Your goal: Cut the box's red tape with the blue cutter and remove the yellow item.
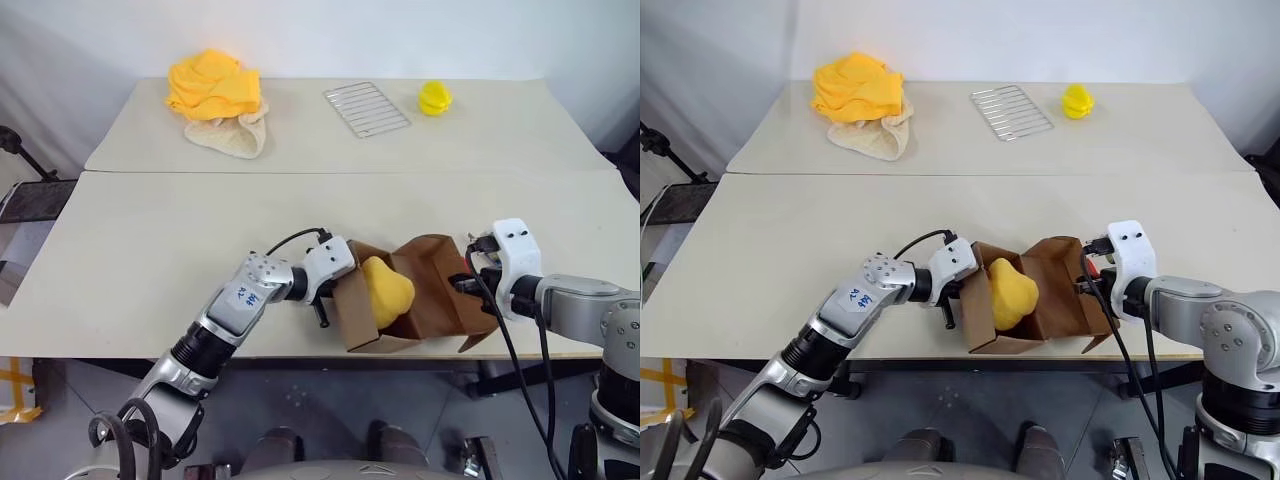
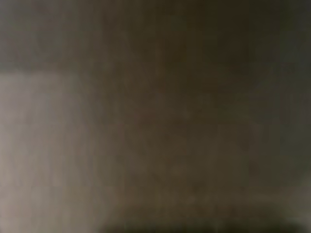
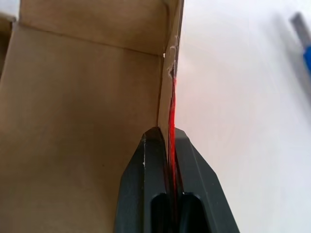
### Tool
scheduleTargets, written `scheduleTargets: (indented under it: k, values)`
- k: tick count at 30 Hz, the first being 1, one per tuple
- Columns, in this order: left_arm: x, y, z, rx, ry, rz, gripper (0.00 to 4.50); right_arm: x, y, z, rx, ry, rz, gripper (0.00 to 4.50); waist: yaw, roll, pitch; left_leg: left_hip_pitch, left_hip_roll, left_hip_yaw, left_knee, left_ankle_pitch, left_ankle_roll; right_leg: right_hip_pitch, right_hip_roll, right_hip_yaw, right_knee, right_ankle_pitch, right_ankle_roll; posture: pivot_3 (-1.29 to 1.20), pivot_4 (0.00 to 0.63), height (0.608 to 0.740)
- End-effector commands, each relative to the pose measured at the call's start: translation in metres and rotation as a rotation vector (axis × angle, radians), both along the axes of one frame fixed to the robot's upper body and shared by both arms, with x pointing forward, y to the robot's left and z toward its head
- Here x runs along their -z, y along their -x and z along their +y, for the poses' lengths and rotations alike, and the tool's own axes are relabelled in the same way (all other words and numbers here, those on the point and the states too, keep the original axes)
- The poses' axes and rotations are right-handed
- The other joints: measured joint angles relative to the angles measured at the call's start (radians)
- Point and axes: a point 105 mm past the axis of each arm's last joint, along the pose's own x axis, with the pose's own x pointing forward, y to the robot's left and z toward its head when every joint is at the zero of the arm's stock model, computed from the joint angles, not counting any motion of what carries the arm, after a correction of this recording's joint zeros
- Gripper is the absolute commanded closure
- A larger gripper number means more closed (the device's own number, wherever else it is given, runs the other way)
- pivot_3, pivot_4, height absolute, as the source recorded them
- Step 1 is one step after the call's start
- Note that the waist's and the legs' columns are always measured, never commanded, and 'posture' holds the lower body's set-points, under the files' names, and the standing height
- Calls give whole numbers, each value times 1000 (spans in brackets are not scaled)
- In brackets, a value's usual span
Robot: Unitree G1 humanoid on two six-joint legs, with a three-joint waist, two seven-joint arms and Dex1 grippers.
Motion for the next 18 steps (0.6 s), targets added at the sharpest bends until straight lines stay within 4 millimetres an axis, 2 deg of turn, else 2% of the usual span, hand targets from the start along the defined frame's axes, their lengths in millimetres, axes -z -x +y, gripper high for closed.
scheduleTargets:
  k: [1, 11, 18]
  values:
    - [21, 3, 4, -7, -70, 40, 4500, -16, 4, 6, -61, 20, -59, 3544, 0, 0, 0, 0, 0, 0, 0, 0, 0, 0, 0, 0, 0, 0, 0, 0, 150, 740]
    - [28, -6, 23, -50, -105, 36, 4500, -44, 2, -1, -110, 85, -149, 87, -10, 0, 0, 0, 1, -1, 0, 0, 0, -1, 0, 0, 0, 0, 0, 0, 150, 740]
    - [33, -19, 53, -143, -139, 31, 4500, -72, -2, -10, -132, 140, -266, 21, -19, 0, 0, 1, 1, -1, -1, 0, 0, 0, 0, 1, 0, 0, 0, 0, 150, 740]
